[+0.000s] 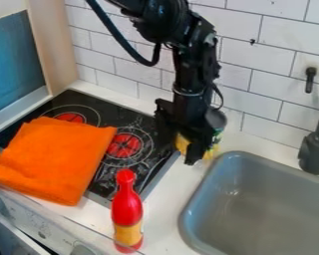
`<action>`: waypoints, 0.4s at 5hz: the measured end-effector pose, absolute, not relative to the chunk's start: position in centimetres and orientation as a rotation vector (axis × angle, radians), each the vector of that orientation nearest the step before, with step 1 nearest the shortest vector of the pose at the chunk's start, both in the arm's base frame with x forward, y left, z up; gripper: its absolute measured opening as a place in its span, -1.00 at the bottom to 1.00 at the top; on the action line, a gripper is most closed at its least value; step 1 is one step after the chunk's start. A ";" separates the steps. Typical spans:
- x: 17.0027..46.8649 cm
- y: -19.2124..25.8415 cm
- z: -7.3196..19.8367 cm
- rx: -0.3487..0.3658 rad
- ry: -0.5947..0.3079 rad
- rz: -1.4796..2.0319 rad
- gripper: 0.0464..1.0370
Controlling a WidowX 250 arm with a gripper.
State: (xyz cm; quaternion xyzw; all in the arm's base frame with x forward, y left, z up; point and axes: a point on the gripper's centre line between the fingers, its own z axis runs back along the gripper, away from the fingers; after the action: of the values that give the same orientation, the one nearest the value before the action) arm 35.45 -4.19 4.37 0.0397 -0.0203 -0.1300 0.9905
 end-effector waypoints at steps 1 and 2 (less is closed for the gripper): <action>35.6 -4.2 4.2 0.079 -0.041 -0.253 0.93; 35.5 -4.0 4.0 0.063 -0.050 -0.237 0.93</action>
State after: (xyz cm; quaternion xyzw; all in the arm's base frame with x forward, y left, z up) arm 35.54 -4.03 4.00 0.0314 -0.0251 -0.1183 0.9922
